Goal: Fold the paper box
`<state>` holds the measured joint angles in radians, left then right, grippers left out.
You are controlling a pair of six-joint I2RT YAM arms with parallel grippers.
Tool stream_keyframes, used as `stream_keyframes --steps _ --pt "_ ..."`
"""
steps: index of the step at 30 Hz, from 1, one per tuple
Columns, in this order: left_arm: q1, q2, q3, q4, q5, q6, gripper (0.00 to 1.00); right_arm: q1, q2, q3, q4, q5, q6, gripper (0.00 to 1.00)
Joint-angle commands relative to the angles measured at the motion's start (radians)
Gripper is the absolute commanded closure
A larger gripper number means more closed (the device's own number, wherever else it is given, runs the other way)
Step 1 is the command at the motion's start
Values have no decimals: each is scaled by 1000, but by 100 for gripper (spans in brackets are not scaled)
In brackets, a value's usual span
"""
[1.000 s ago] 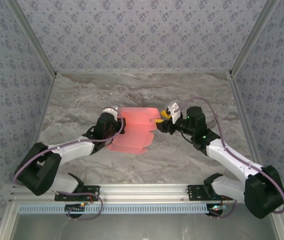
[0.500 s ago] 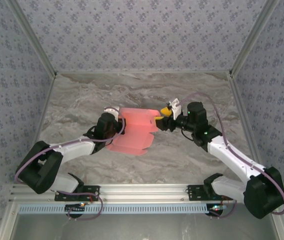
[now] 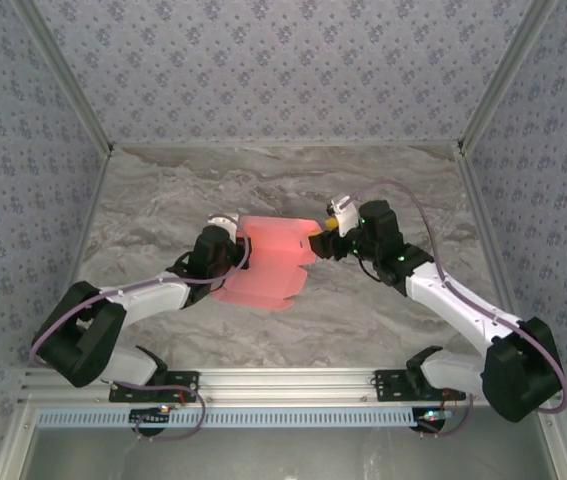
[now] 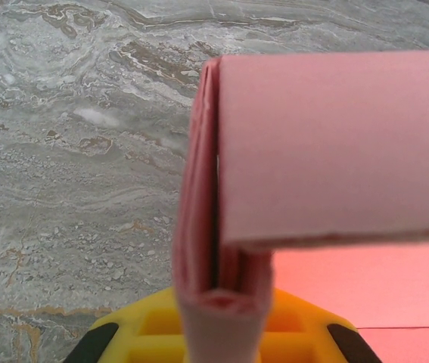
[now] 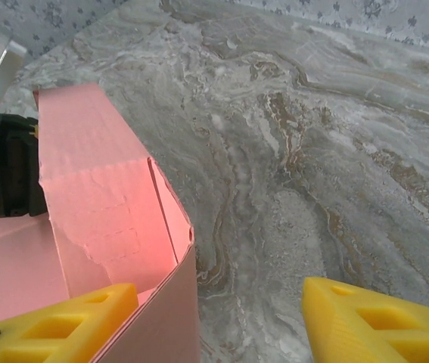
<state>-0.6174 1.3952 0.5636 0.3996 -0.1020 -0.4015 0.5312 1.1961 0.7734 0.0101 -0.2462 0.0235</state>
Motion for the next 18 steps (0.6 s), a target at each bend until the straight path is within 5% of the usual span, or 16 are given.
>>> stream_keyframes --steps 1,18 --pt "-7 9 28 9 4 -3 98 30 19 34 22 39 23 39" --pt "4 13 25 2 24 -57 98 39 -49 -50 95 -94 15 36"
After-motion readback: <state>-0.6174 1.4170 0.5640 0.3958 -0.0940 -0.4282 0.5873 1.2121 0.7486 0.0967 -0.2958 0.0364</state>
